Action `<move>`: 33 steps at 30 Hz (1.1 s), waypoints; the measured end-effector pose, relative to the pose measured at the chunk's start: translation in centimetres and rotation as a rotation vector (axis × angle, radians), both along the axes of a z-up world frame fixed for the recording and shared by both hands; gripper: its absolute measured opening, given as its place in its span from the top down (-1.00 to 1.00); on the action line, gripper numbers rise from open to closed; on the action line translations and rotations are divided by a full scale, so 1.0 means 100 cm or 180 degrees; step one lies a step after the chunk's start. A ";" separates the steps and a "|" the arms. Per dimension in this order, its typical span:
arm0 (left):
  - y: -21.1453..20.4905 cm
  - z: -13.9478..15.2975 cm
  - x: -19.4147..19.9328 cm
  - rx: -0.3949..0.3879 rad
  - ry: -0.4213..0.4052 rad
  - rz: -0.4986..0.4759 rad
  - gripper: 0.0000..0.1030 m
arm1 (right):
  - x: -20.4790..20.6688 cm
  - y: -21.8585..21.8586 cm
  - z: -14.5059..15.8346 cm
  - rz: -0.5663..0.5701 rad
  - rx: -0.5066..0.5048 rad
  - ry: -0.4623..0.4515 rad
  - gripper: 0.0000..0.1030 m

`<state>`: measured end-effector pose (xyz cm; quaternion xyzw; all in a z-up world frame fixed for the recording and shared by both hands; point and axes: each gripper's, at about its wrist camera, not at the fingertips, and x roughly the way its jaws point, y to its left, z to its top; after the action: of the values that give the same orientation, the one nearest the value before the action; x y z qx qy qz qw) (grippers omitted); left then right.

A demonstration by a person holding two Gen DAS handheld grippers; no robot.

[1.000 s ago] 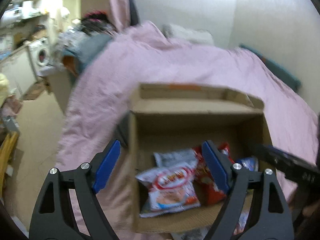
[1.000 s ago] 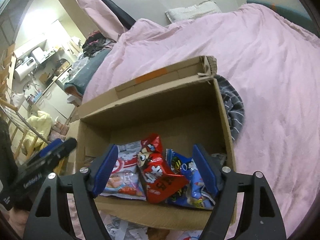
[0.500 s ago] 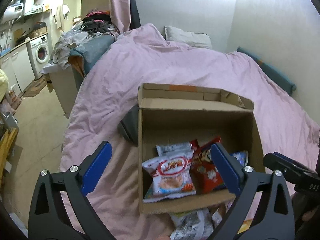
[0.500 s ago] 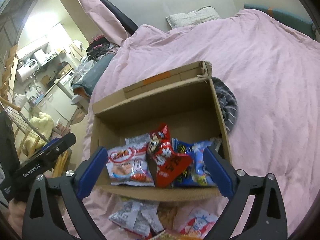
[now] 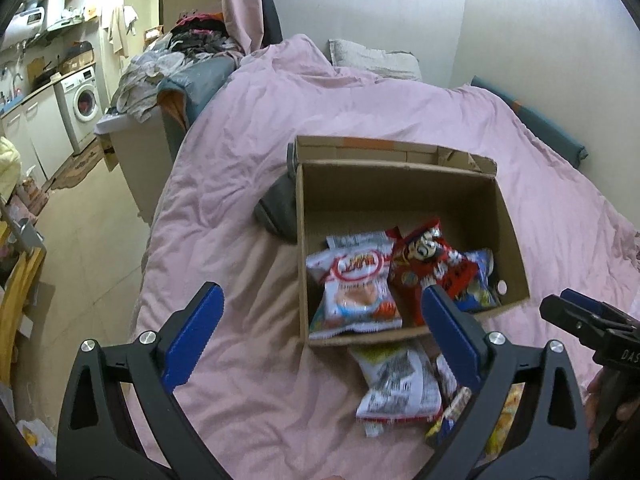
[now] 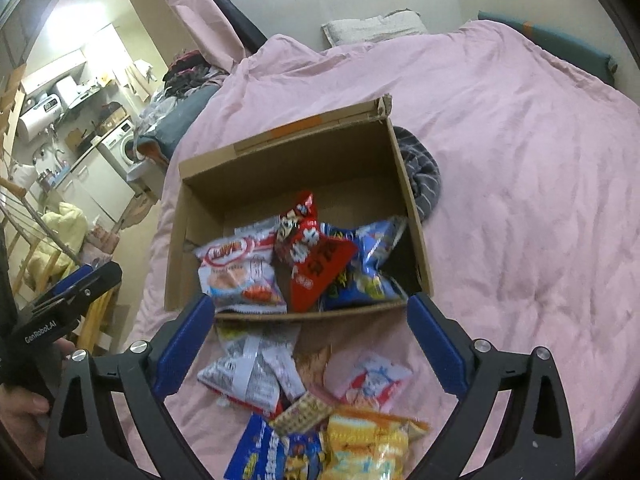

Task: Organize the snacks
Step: 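Move both tools back toward the remaining snack pile, then grasp the yellow cheese bag with right tool while left tool grasps blue packet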

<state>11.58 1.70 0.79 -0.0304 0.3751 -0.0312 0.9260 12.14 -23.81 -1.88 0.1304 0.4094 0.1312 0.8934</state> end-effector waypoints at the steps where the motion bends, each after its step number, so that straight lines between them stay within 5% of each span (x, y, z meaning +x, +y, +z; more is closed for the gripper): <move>1: 0.000 -0.001 -0.001 -0.0002 0.0012 0.0001 -0.90 | -0.003 -0.002 -0.001 0.0005 0.0017 0.0016 -0.92; 15: -0.008 -0.031 -0.035 -0.0003 0.0436 -0.0070 -0.90 | -0.027 -0.029 -0.030 -0.0103 0.0237 0.0478 -0.92; 22: -0.010 -0.050 -0.035 -0.0101 0.0696 -0.0019 -0.90 | -0.028 -0.063 -0.061 -0.0331 0.0508 0.0949 -0.92; 28: -0.011 -0.068 -0.028 -0.0222 0.0960 0.0033 -0.90 | -0.027 -0.059 -0.102 -0.0214 0.0610 0.1655 -0.92; 33: -0.019 -0.072 -0.028 -0.0216 0.1012 -0.0029 -0.90 | -0.025 -0.032 -0.112 0.0053 0.0271 0.1788 -0.91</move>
<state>8.82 -0.18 -6.36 -0.0645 0.5159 -0.0428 0.8532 9.62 -27.03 -13.10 0.1957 0.6361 0.1143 0.7376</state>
